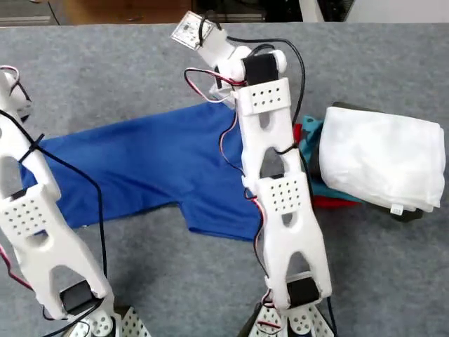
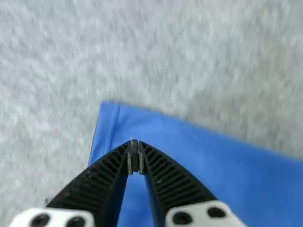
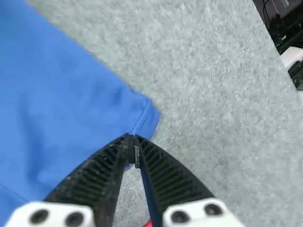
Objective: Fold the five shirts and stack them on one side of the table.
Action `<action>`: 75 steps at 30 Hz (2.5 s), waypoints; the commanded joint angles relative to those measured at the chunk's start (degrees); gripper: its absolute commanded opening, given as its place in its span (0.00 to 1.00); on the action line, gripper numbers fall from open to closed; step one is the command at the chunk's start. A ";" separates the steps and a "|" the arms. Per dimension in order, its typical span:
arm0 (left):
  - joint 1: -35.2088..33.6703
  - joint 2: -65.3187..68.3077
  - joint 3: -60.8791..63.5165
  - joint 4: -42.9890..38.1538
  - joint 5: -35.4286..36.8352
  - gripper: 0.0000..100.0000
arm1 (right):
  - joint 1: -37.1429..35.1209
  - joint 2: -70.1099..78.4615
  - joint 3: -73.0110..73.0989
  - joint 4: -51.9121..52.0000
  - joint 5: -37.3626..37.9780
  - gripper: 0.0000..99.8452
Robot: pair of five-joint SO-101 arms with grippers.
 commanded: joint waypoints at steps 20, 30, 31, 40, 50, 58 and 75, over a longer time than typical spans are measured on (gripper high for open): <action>-3.87 -43.03 96.79 -49.05 -1.76 0.02 | -1.27 -4.18 34.07 -9.41 -8.18 0.00; -9.76 -19.30 71.03 -34.46 -2.64 0.02 | 6.46 8.31 22.46 -8.00 -7.74 0.00; -10.11 -17.80 68.22 -33.14 -3.69 0.02 | 6.90 8.92 21.05 -7.82 -7.03 0.00; -7.74 -15.34 52.22 -20.57 -6.86 0.02 | 5.14 7.96 10.95 -1.76 -2.73 0.00; -5.10 -14.73 37.54 -12.48 -5.45 0.02 | 4.97 -3.30 14.73 -0.26 -2.73 0.00; -3.52 -11.30 38.95 -27.60 4.92 0.02 | 3.82 -0.84 18.15 -13.36 -3.08 0.00; -8.26 6.55 25.67 -26.20 4.75 0.02 | 9.54 11.91 18.95 -26.73 -2.81 0.00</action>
